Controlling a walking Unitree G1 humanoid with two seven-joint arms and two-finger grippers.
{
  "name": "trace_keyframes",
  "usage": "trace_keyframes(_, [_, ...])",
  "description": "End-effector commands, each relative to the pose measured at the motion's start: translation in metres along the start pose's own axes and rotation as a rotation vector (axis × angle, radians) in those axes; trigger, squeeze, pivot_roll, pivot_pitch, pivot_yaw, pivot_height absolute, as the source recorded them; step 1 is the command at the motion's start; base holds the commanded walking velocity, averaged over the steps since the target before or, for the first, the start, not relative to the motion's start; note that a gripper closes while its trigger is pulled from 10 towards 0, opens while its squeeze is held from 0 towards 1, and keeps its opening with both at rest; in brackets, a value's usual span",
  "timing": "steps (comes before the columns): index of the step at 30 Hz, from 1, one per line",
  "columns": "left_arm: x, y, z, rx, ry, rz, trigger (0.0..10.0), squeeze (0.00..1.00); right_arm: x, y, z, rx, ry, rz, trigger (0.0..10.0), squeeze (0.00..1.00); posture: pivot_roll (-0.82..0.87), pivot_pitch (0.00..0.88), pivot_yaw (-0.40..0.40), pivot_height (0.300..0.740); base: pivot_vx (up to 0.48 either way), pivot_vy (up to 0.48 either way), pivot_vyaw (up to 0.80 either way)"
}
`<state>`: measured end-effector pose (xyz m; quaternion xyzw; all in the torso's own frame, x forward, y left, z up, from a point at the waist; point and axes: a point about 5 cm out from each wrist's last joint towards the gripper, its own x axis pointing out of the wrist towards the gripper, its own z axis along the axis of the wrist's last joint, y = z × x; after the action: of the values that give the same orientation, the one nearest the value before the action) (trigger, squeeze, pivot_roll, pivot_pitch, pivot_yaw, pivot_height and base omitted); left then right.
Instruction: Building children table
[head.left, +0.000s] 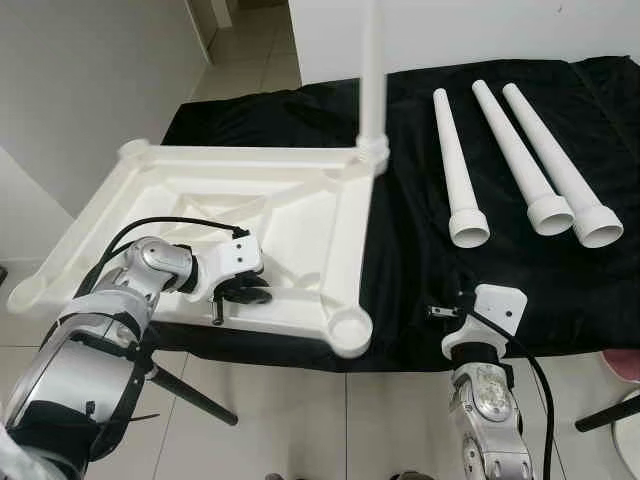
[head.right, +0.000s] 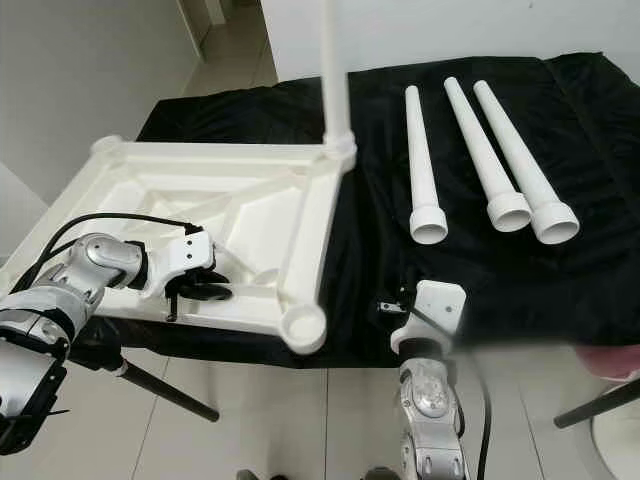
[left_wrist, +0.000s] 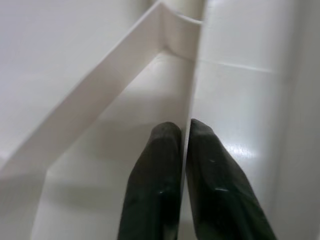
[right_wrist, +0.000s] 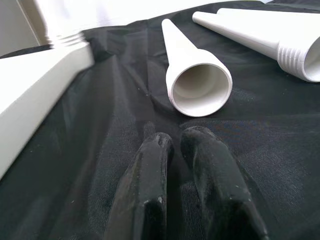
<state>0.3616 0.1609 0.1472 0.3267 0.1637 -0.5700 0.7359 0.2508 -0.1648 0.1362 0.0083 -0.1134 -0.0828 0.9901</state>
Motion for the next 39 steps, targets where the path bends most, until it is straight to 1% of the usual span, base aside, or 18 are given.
trace_keyframes(1, [-0.001,-0.010,-0.021,-0.107,0.011,0.003,0.0,0.00,0.000,0.007,-0.001,0.009,0.012,0.022,10.0,0.00,-0.10,0.130,0.179,0.740,0.000,0.000,0.00])
trace_keyframes(4, [-0.001,-0.009,-0.016,-0.110,-0.026,0.004,0.0,0.00,0.000,0.008,-0.002,0.009,0.012,0.023,10.0,0.00,-0.10,0.126,0.179,0.740,0.000,0.000,0.00])
trace_keyframes(5, [0.000,-0.008,-0.014,-0.106,-0.038,0.004,4.4,0.00,0.001,0.008,-0.002,0.009,0.012,0.023,10.0,0.00,-0.09,0.121,0.179,0.740,0.000,0.000,0.00])
trace_keyframes(7, [0.000,-0.008,-0.014,-0.106,-0.038,0.004,4.4,0.00,0.001,0.008,-0.002,0.009,0.012,0.023,10.0,0.00,-0.09,0.121,0.179,0.740,0.000,0.000,0.00])
trace_keyframes(8, [0.001,-0.009,-0.013,-0.107,-0.054,-0.007,10.0,0.00,0.002,0.008,-0.002,0.010,0.010,0.023,10.0,0.00,-0.09,0.119,0.179,0.740,0.000,0.000,0.00])
trace_keyframes(9, [0.001,-0.009,-0.013,-0.107,-0.054,-0.007,10.0,0.00,0.002,0.008,-0.002,0.010,0.010,0.023,10.0,0.00,-0.09,0.119,0.179,0.740,0.000,0.000,0.00])
trace_keyframes(10, [0.002,-0.010,-0.009,-0.114,-0.088,-0.030,10.0,1.00,0.003,0.009,-0.002,0.011,0.007,0.022,10.0,0.00,-0.09,0.112,0.177,0.740,0.000,0.000,0.00])
trace_keyframes(15, [0.005,-0.011,-0.004,-0.084,-0.124,-0.037,10.0,1.00,0.006,0.009,-0.001,0.011,-0.002,0.019,10.0,0.00,-0.09,0.110,0.175,0.740,0.000,0.000,0.00])
trace_keyframes(16, [0.005,-0.009,0.004,-0.059,-0.174,-0.018,10.0,0.00,0.008,0.007,-0.001,0.007,-0.009,0.010,10.0,0.00,-0.08,0.111,0.175,0.740,0.000,0.000,0.00])
trace_keyframes(21, [-0.005,0.000,0.017,-0.066,-0.265,0.035,10.0,0.00,0.010,0.003,0.000,-0.001,-0.016,-0.007,10.0,0.00,-0.09,0.102,0.183,0.740,0.000,0.000,0.00])
trace_keyframes(25, [-0.009,0.004,0.021,-0.067,-0.290,0.066,10.0,0.00,0.010,0.003,0.000,-0.002,-0.018,-0.009,10.0,0.00,-0.09,0.103,0.184,0.740,0.000,0.000,0.00])
trace_keyframes(26, [-0.019,0.011,0.026,-0.075,-0.329,0.139,10.0,0.00,0.011,0.002,0.000,-0.002,-0.021,-0.016,10.0,0.00,-0.09,0.103,0.194,0.740,0.000,0.000,0.00])
trace_keyframes(27, [-0.019,0.011,0.026,-0.075,-0.329,0.139,10.0,0.00,0.011,0.002,0.000,-0.002,-0.021,-0.016,10.0,0.00,-0.09,0.103,0.194,0.740,0.000,0.000,0.00])
trace_keyframes(29, [-0.038,0.019,0.031,-0.108,-0.404,0.254,10.0,0.00,0.013,-0.001,0.000,0.001,-0.027,-0.036,10.0,0.00,-0.08,0.103,0.204,0.740,0.000,0.000,0.00])
trace_keyframes(31, [-0.038,0.019,0.031,-0.108,-0.404,0.254,10.0,0.00,0.013,-0.001,0.000,0.001,-0.027,-0.036,10.0,0.00,-0.08,0.103,0.204,0.740,0.000,0.000,0.00])
trace_keyframes(33, [-0.054,0.022,0.031,-0.185,-0.476,0.374,10.0,0.00,0.016,-0.002,0.000,0.004,-0.040,-0.054,10.0,0.00,-0.08,0.101,0.209,0.740,0.000,0.000,0.00])
trace_keyframes(37, [-0.058,0.022,0.030,-0.218,-0.498,0.416,10.0,0.00,0.017,-0.003,0.001,0.006,-0.047,-0.057,10.0,0.00,-0.07,0.099,0.212,0.740,0.000,0.000,0.00])
trace_keyframes(39, [-0.062,0.017,0.026,-0.301,-0.571,0.508,10.0,0.00,0.021,-0.001,0.003,0.011,-0.059,-0.062,10.0,0.00,-0.07,0.087,0.211,0.740,0.000,0.000,0.00])
